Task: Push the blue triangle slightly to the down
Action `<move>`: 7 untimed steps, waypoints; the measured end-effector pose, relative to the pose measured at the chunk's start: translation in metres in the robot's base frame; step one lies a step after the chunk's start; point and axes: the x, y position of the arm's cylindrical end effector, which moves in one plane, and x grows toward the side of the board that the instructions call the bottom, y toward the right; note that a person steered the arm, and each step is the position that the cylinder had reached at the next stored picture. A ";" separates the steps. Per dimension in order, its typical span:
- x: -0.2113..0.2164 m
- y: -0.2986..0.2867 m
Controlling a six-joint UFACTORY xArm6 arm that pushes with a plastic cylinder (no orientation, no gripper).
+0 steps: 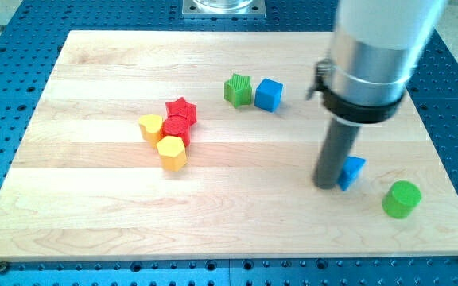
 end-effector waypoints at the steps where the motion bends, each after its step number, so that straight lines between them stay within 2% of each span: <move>1: -0.001 -0.011; 2: -0.024 -0.028; 5: -0.029 0.020; 7: -0.040 0.027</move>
